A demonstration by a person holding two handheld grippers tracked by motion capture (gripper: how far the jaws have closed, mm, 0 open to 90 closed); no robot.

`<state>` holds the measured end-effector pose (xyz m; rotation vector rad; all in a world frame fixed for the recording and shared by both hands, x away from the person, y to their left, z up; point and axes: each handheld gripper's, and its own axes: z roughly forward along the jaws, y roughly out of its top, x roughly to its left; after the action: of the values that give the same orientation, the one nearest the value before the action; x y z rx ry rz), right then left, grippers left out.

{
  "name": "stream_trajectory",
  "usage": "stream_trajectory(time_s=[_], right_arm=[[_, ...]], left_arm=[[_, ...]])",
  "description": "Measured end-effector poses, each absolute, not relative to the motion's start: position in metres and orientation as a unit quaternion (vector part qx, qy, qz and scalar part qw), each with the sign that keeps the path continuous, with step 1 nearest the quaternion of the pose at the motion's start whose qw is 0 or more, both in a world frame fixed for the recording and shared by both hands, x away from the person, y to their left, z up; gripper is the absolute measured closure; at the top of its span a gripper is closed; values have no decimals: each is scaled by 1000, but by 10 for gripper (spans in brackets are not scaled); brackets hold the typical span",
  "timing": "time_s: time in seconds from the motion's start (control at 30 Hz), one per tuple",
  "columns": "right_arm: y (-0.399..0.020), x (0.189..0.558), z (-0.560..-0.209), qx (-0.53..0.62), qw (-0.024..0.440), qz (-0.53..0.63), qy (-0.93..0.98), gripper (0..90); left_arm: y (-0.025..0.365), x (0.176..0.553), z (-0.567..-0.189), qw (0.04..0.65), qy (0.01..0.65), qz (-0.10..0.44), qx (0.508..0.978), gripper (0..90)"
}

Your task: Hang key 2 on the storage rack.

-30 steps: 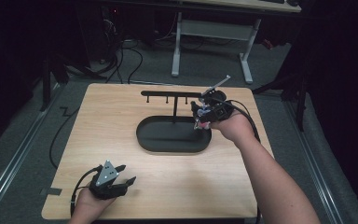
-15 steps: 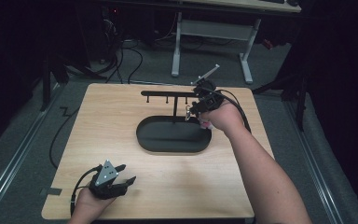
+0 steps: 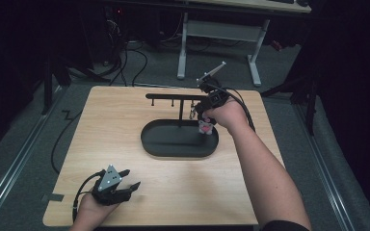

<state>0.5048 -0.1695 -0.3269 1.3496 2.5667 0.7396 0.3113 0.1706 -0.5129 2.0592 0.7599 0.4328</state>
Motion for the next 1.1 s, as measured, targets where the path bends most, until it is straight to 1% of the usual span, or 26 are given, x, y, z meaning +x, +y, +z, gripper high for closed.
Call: stream_trajectory(time_s=[0.33,0.5,0.87,1.0,1.1], right_arm=[[-171,524,-336,467,78,253,844,884],[-171,527,-338,475,82,256,838,869],[-178,506,-329,474,94,267,834,790],[-181,492,-330,469,95,274,835,744],[-185,482,-333,468,95,280,833,694]], left_arm=[[171,311,-512,439,306,173,827,407],[172,312,-512,440,307,173,826,407],[169,313,-513,437,302,170,830,406],[168,313,-514,437,301,169,831,406],[166,313,-514,436,300,168,832,406]])
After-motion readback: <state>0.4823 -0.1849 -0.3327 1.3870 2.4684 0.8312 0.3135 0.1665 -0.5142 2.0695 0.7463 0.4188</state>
